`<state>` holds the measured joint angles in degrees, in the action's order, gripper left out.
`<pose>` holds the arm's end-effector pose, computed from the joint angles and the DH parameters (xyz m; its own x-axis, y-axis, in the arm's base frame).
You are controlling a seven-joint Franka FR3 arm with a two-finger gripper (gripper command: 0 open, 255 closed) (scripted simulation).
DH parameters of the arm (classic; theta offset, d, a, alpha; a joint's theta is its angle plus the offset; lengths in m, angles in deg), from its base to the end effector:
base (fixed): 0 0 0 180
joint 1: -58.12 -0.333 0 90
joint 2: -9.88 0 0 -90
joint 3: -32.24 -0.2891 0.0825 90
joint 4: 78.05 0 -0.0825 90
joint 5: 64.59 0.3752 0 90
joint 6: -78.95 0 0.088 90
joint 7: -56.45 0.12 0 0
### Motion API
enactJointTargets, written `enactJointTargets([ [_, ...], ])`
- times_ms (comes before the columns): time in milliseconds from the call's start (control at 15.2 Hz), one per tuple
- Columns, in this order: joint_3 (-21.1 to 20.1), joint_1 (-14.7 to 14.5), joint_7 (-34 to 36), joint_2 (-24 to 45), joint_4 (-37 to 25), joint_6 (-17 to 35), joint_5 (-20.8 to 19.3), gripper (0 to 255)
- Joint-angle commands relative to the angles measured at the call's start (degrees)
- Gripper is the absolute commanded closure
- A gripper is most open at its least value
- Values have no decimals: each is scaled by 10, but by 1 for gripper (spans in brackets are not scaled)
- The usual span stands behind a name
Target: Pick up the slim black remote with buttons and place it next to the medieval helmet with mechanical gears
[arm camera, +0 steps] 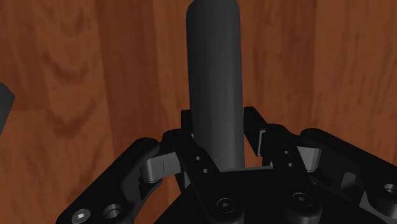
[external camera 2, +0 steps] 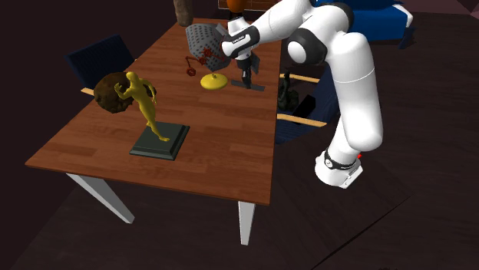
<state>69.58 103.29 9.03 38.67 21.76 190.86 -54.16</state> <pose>0.1195 -0.6012 0.2907 0.7699 -0.5975 -0.2241 -0.6187 -0.7849 -0.0329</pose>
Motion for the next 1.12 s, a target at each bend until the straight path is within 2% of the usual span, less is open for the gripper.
enactJointTargets([
  [0,0,0,0,1,0,1,0,255],
  [264,0,0,0,1,0,1,0,255],
  [330,0,0,0,1,0,1,0,0],
  [660,0,0,0,1,0,1,0,0],
  [924,6,0,8,-13,-57,-67,-11,0],
  [1056,6,-1,8,-13,-57,-67,-11,0],
])
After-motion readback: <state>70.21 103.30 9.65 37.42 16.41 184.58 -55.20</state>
